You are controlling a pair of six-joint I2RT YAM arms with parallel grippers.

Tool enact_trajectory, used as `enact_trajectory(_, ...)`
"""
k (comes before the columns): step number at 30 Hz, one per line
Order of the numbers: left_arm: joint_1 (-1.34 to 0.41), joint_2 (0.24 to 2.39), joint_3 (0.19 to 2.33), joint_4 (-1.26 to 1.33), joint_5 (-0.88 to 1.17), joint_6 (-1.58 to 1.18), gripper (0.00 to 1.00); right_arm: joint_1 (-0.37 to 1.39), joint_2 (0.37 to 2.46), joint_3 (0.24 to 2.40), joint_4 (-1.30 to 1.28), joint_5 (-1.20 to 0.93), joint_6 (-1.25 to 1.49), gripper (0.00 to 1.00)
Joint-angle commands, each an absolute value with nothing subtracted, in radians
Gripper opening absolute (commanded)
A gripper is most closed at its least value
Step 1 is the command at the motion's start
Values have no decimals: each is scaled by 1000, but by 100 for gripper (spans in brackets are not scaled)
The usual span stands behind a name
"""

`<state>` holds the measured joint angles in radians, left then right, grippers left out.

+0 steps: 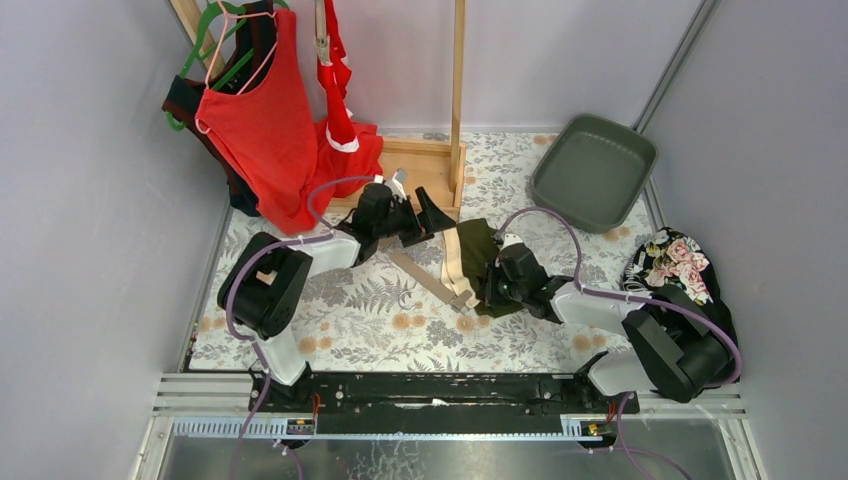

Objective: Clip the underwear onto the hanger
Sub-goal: Open the clamp at the hanger.

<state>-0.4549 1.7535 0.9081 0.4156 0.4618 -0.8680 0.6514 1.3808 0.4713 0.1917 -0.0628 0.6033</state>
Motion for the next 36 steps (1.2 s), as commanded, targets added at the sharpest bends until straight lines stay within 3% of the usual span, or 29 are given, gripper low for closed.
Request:
enact_trajectory(1,-502,1761,875,502,468,-900,90,659,1375,415,25,-28,631,0)
enact_trajectory(11,-564,1831,857,571,344,-882,90,673,1301,377,14,-29,659,0)
enact_trajectory(36,-566,1951,857,743,340,-943,90,705,1247,333,0,-30,706,0)
